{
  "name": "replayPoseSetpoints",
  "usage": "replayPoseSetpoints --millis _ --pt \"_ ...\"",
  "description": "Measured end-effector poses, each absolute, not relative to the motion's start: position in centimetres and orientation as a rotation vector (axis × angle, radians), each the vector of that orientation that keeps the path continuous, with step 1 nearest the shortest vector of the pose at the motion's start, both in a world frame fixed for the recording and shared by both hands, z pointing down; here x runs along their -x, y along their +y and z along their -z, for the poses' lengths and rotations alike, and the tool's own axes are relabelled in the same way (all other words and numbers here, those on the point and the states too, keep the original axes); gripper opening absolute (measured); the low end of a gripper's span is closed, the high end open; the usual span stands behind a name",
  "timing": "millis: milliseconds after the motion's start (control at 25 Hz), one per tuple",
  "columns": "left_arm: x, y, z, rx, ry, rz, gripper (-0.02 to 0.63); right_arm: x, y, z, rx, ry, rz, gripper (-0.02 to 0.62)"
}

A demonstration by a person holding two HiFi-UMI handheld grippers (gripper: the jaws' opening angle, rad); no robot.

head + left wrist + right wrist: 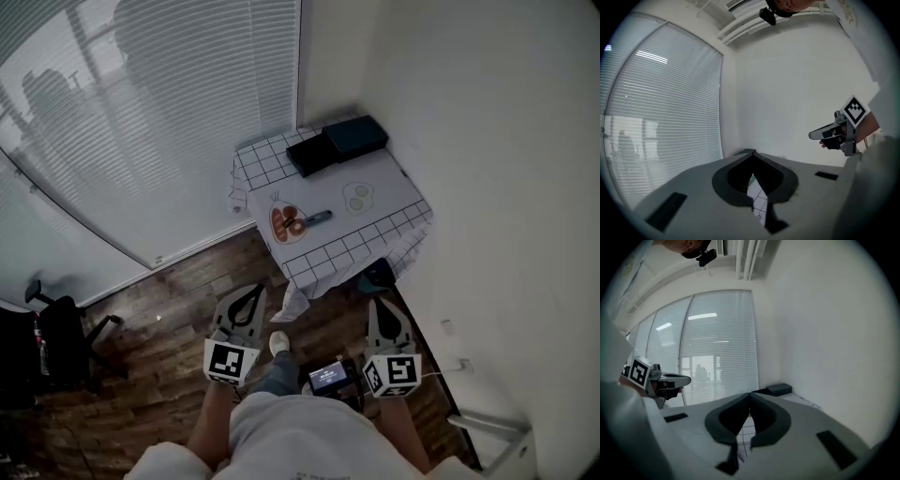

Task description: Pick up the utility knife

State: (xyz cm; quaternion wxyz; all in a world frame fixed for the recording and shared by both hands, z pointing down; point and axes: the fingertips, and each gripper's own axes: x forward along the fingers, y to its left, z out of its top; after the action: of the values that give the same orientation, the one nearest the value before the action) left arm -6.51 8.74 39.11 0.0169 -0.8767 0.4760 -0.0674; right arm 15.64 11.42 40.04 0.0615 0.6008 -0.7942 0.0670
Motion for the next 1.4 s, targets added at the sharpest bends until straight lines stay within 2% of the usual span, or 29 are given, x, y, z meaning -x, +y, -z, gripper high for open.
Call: replayPoseSetpoints --millis 440,1400 --pt "6.3 -4.1 -41.2 2.765 1.361 0.291 0.005 -13.8 -0.8 -43.1 -1.767 -2.273 -0.187 0.006" --pt "2.4 -13.4 -47.1 2.848 1.428 0.465 0.006 -13.0 -12.5 -48.2 -1.447 -2.368 -0.236 0.007"
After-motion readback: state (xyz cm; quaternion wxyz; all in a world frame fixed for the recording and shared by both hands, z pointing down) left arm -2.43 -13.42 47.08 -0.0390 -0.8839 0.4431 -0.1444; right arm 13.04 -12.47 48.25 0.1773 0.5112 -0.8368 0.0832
